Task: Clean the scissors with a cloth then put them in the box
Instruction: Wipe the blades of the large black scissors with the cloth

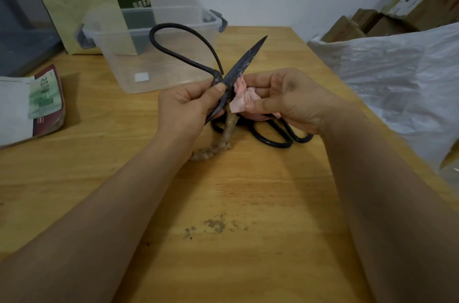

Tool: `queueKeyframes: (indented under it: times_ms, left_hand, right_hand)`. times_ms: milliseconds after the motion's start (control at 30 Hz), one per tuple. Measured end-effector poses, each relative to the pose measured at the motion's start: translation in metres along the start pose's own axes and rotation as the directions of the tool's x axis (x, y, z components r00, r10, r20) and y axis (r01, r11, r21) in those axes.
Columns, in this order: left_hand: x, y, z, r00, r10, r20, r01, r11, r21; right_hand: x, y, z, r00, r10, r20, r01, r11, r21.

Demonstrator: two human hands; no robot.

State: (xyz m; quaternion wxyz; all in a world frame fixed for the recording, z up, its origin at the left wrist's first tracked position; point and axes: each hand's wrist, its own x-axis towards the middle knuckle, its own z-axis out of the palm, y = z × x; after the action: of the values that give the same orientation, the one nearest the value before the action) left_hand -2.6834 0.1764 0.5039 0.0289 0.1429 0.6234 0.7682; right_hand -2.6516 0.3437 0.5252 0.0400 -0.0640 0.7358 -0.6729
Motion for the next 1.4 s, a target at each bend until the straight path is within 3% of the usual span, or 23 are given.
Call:
queueKeyframes:
  times_ms: [200,467,733,933,1133,1400]
  left_hand:
    - [0.000,0.000,0.000,1.000,-0.001,0.021,0.001,1.000,-0.011]
    - [0.004,-0.003,-0.003,0.999,0.010,0.041,-0.011,1.000,0.026]
    - [0.004,-0.005,0.002,0.996,0.078,0.048,-0.082,0.992,0.094]
    - [0.006,-0.007,0.000,0.997,0.068,0.035,-0.070,0.995,0.075]
    - [0.005,-0.008,0.001,0.995,0.082,0.052,-0.085,0.994,0.068]
    - [0.004,-0.008,0.000,0.993,0.091,0.078,-0.097,0.993,0.074]
  right_hand:
    - [0.009,0.003,0.016,0.949,-0.023,-0.313,0.022,1.000,-0.007]
    - [0.010,0.001,0.035,0.926,-0.005,-0.377,0.052,0.992,0.115]
    - [0.013,-0.001,0.028,0.843,0.023,-0.538,0.080,0.983,0.168]
    - [0.011,-0.003,0.028,0.887,0.006,-0.462,-0.025,0.999,-0.034]
    - [0.009,-0.004,0.020,0.908,0.052,-0.417,-0.020,0.997,0.079]
    - [0.010,0.005,0.023,0.915,-0.025,-0.402,0.044,0.998,0.036]
